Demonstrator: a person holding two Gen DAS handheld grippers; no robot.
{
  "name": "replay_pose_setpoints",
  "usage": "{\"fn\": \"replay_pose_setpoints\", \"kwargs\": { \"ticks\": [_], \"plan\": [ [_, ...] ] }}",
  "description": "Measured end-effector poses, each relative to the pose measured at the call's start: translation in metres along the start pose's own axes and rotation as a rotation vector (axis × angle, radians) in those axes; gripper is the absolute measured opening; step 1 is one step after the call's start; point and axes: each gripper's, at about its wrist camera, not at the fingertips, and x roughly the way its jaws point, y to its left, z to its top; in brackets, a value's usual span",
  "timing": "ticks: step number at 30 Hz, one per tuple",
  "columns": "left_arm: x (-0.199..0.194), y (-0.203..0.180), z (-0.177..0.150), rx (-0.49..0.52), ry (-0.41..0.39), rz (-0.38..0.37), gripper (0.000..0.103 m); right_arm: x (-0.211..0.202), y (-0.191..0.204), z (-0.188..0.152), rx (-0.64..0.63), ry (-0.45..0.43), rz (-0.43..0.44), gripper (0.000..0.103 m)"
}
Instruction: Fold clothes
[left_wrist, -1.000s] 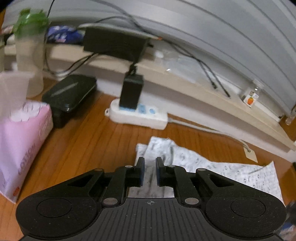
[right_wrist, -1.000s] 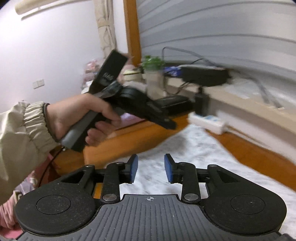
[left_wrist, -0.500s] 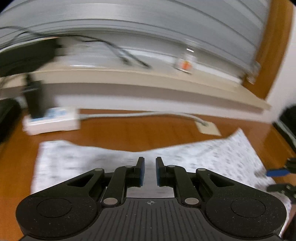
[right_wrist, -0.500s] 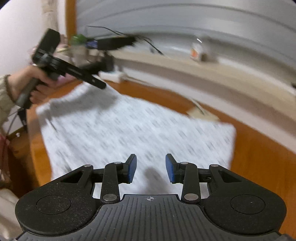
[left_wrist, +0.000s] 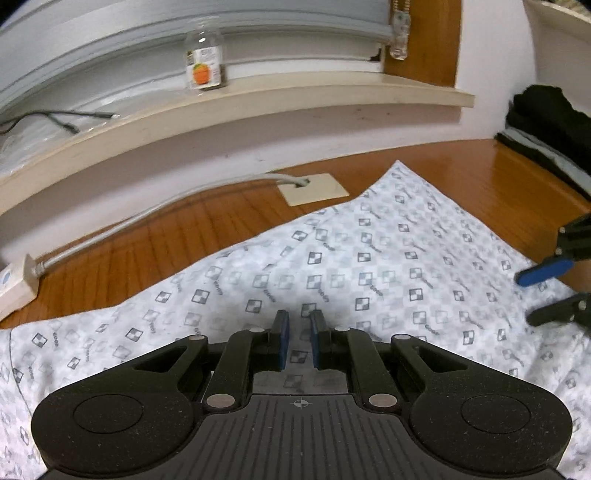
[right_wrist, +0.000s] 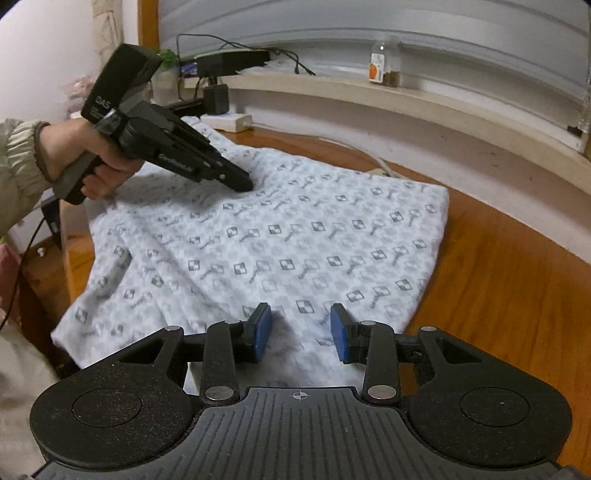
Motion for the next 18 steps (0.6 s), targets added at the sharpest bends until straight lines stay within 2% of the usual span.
{"fn": "replay_pose_setpoints", "kwargs": {
  "ticks": [3,6,11,15,18],
  "plan": [
    [0.007,-0.014,0.007,0.006,-0.005,-0.022,0.012,-0.009,-0.007,-0.004,-0.006,0.008,-0.003,0.035],
    [0.014,-0.026,0.012,0.007,-0.019,-0.044,0.012,-0.014,0.000,-0.006,-0.013,0.026,-0.044,0.036],
    [0.024,-0.018,0.017,0.004,-0.050,-0.064,0.012,-0.014,-0.002,-0.003,0.069,0.057,-0.120,0.047],
    [0.037,-0.022,0.026,0.002,-0.069,-0.075,0.011,-0.024,-0.009,-0.008,0.049,0.068,-0.244,0.047],
    [0.049,-0.040,0.039,0.012,-0.058,-0.075,0.012,-0.030,-0.018,-0.011,0.008,0.102,-0.333,0.046]
  ]
}}
